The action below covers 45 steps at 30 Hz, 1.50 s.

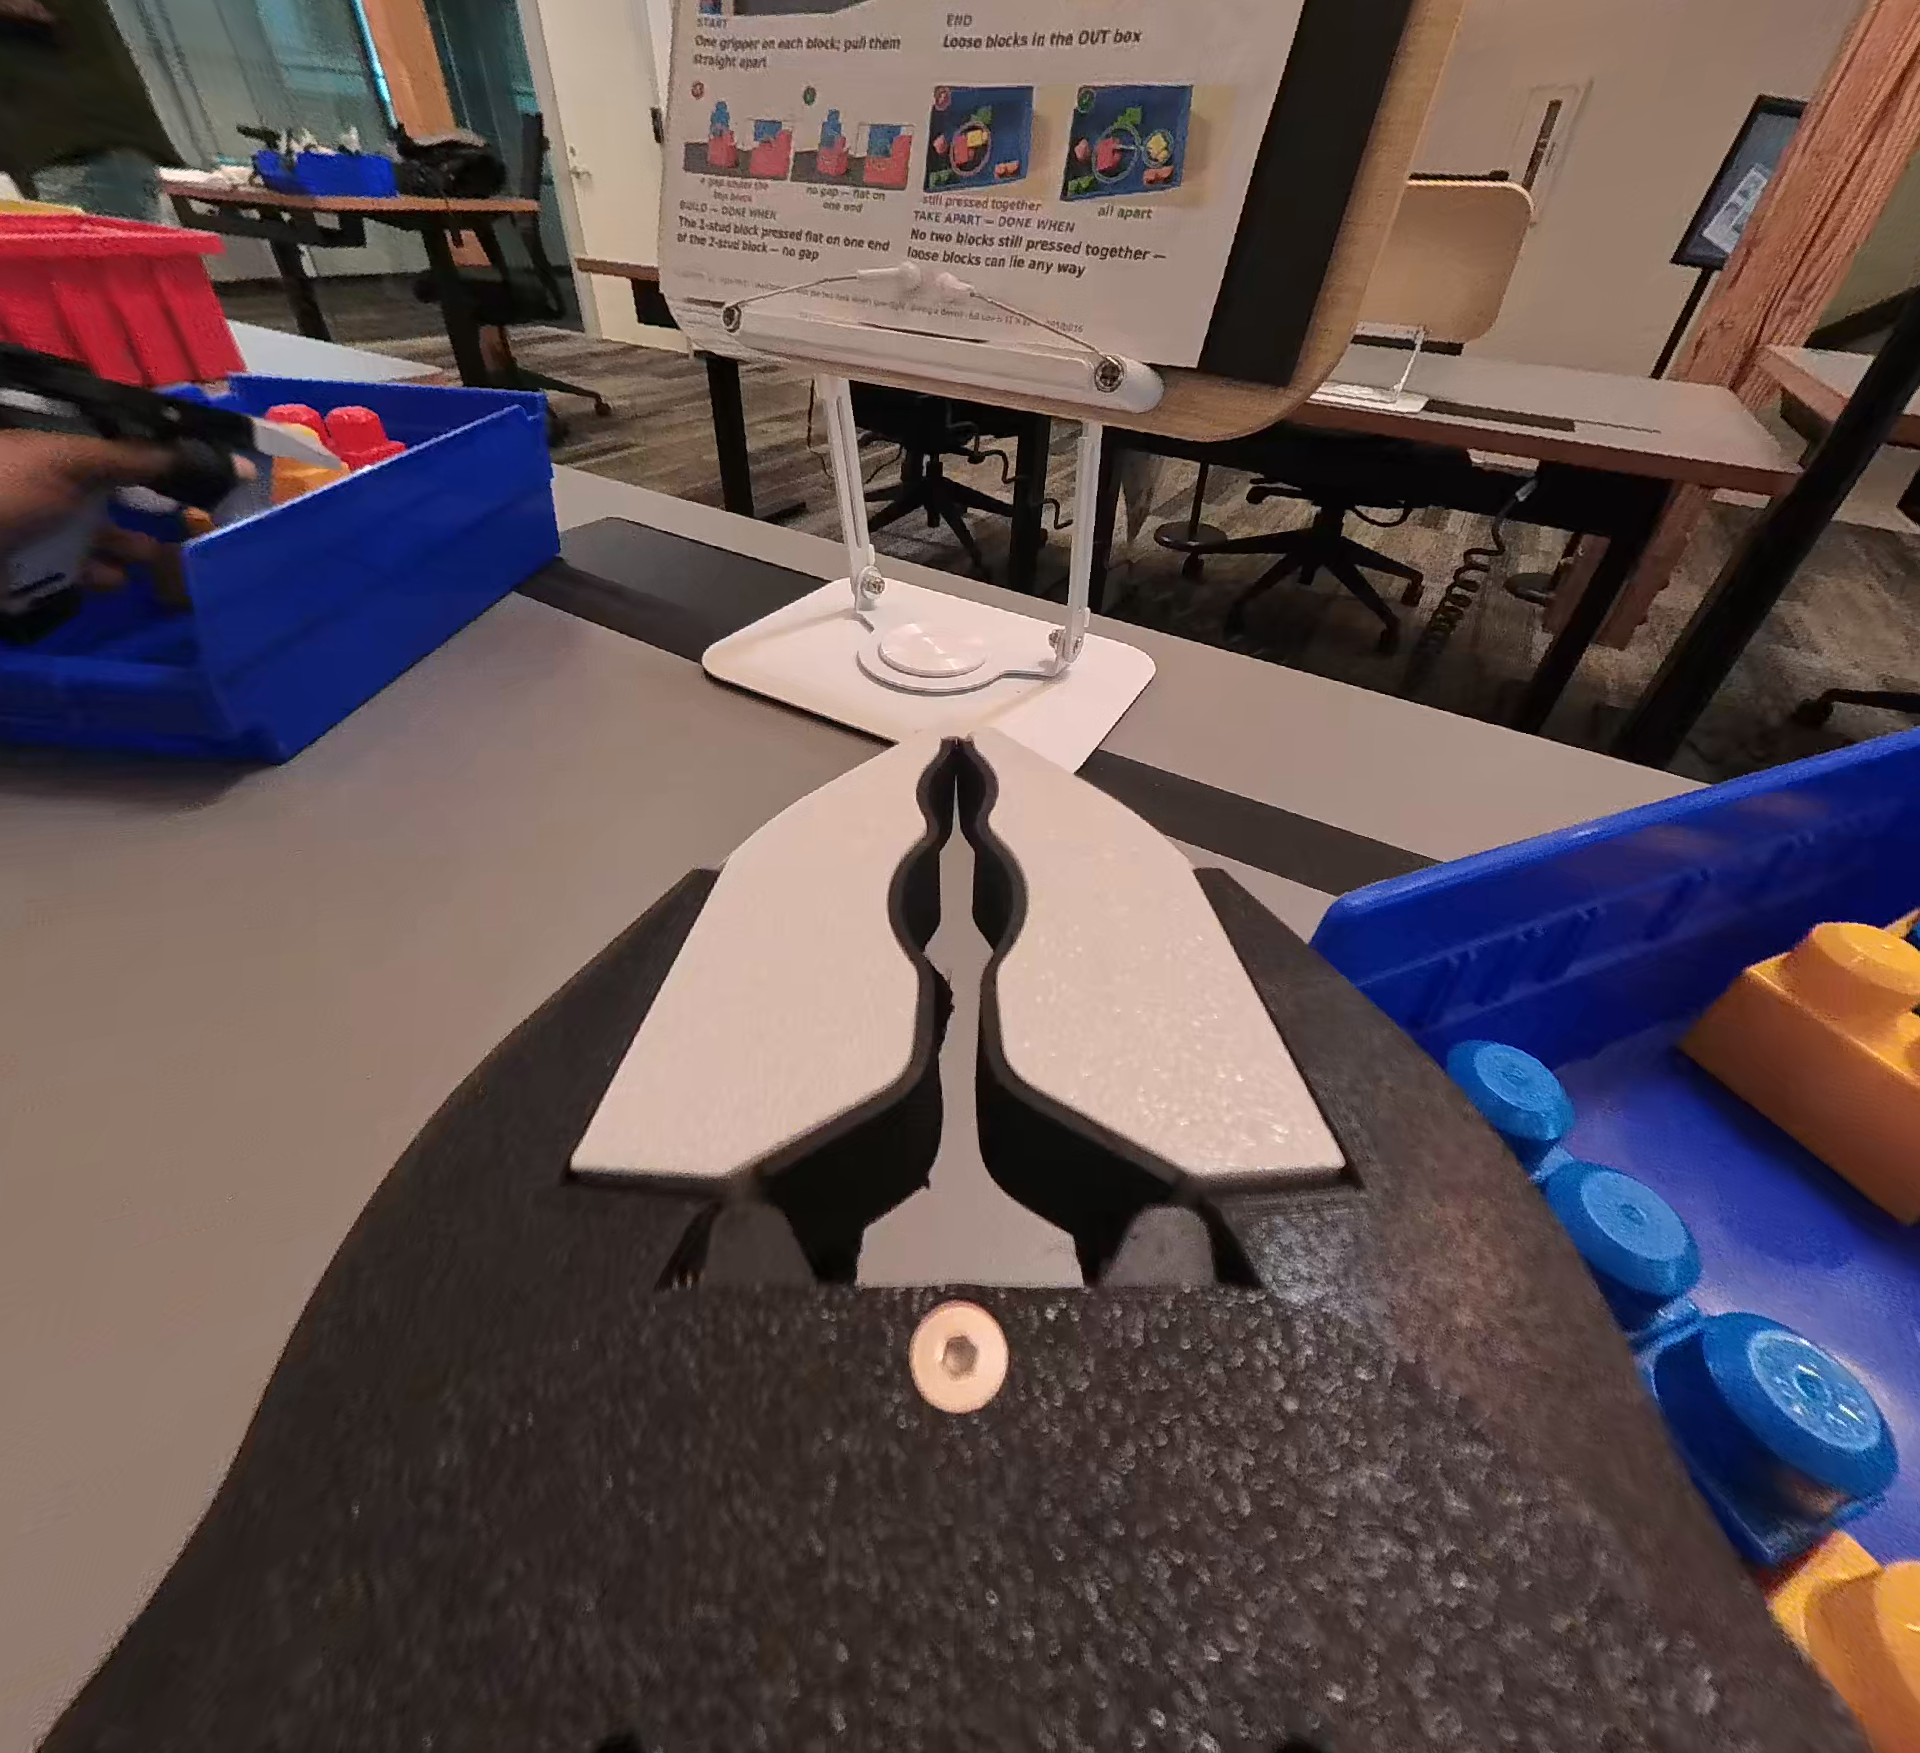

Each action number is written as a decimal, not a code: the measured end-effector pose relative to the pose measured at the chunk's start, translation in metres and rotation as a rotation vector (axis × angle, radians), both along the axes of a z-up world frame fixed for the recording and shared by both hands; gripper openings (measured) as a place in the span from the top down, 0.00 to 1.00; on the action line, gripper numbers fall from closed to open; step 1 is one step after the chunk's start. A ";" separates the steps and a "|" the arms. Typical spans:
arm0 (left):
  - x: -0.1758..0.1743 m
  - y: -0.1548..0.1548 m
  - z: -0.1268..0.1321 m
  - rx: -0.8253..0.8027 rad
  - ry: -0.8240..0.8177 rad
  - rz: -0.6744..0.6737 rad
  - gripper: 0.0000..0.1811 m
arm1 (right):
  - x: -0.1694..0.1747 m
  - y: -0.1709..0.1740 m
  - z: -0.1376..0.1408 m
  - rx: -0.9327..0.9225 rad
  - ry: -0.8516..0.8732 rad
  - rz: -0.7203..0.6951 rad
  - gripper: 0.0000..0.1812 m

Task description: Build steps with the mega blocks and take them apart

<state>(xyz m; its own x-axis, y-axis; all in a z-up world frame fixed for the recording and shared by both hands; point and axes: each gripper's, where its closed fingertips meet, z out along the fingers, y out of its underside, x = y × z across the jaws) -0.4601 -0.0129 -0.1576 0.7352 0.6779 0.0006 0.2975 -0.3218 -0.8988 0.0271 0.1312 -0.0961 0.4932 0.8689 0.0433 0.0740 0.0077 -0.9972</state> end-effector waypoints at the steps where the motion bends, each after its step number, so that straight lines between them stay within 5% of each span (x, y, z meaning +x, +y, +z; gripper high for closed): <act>1: -0.002 0.001 -0.004 -0.020 -0.004 0.001 0.72 | 0.000 -0.001 0.000 0.002 -0.002 0.004 1.00; 11: -0.005 0.000 -0.009 -0.115 0.032 -0.022 0.79 | -0.003 -0.007 0.001 0.017 -0.010 0.039 1.00; 17: 0.040 -0.010 0.079 0.118 0.211 -0.103 0.80 | -0.009 -0.020 0.008 0.044 0.006 0.082 1.00; 20: 0.098 -0.009 0.128 0.280 0.218 -0.244 0.80 | -0.017 -0.037 0.012 0.105 -0.007 0.125 0.96; 23: 0.170 -0.001 0.149 0.345 0.207 -0.434 0.80 | -0.029 -0.059 0.014 0.183 -0.040 0.167 0.92; 28: 0.285 0.018 0.132 0.350 0.141 -0.706 0.80 | -0.051 -0.096 0.009 0.234 -0.102 0.232 0.80; 33: 0.363 0.030 0.100 0.312 0.063 -0.869 0.80 | -0.067 -0.117 -0.008 0.231 -0.153 0.247 0.73; 41: 0.405 0.031 0.093 0.351 0.019 -0.987 0.79 | -0.065 -0.110 -0.016 0.242 -0.173 0.222 0.80; 45: 0.412 0.022 0.105 0.499 -0.110 -1.115 0.62 | -0.054 -0.112 0.015 0.029 0.108 0.382 0.80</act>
<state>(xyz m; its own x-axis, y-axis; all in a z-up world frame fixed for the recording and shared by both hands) -0.0480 0.0090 -0.0527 0.8920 -0.4151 0.1791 0.1619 -0.0765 -0.9838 -0.0265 0.0195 -0.0811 0.1379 0.9898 0.0360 -0.0444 0.0425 -0.9981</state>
